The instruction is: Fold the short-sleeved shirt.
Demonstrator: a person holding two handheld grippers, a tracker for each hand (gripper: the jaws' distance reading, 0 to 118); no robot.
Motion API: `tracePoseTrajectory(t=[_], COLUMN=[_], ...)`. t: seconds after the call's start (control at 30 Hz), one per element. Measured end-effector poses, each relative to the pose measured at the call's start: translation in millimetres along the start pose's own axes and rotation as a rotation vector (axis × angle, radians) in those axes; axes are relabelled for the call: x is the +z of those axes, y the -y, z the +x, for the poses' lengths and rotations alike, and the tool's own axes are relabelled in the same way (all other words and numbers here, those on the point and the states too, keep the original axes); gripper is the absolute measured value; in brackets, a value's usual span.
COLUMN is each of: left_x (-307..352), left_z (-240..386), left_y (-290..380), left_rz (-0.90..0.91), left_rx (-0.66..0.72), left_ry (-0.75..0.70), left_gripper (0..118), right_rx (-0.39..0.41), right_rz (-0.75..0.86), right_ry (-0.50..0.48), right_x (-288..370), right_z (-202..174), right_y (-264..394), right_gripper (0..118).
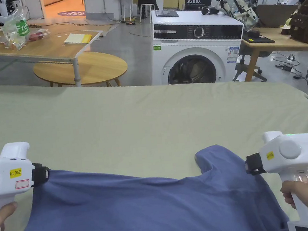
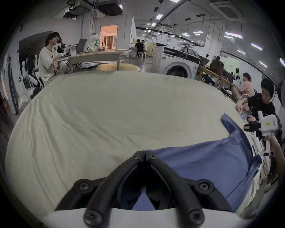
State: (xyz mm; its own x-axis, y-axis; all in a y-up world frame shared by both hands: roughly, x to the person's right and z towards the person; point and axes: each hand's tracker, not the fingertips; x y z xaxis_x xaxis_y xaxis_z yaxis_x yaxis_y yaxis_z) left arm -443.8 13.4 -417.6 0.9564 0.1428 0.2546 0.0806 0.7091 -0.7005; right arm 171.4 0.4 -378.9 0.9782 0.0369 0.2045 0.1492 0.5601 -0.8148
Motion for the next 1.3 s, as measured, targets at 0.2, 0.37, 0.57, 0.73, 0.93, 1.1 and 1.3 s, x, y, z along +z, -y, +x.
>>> tracePoseTrajectory(t=[0.2, 0.37, 0.57, 0.73, 0.93, 1.1, 1.3], left_x=[0, 0, 0, 8, 41, 83, 141], left_z=[2, 2, 2, -2, 0, -3, -7], left_y=[5, 5, 1, -3, -3, 9, 42], left_rz=[-0.018, -0.027, -0.030, -0.018, 0.030, 0.081, 0.132], left_rx=[0.009, 0.015, 0.017, 0.040, 0.048, 0.062, 0.088], left_ry=[-0.006, -0.011, -0.012, 0.000, 0.014, 0.029, 0.063], left_gripper=[0, 0, 0, 0, 0, 0, 0], right_rx=[-0.044, -0.021, -0.041, -0.041, -0.037, -0.001, -0.004], right_rz=[-0.118, -0.092, -0.040, 0.032, 0.141, 0.216, 0.268], right_ry=[-0.097, -0.067, -0.078, -0.087, -0.095, -0.074, -0.083], right_x=[-45, -51, -46, -17, 45, 107, 187], right_z=[9, 4, 9, 10, 6, 3, 0], right_y=[-8, -7, -7, -1, 9, 36, 94], right_gripper=[60, 43, 0, 0, 0, 0, 0])
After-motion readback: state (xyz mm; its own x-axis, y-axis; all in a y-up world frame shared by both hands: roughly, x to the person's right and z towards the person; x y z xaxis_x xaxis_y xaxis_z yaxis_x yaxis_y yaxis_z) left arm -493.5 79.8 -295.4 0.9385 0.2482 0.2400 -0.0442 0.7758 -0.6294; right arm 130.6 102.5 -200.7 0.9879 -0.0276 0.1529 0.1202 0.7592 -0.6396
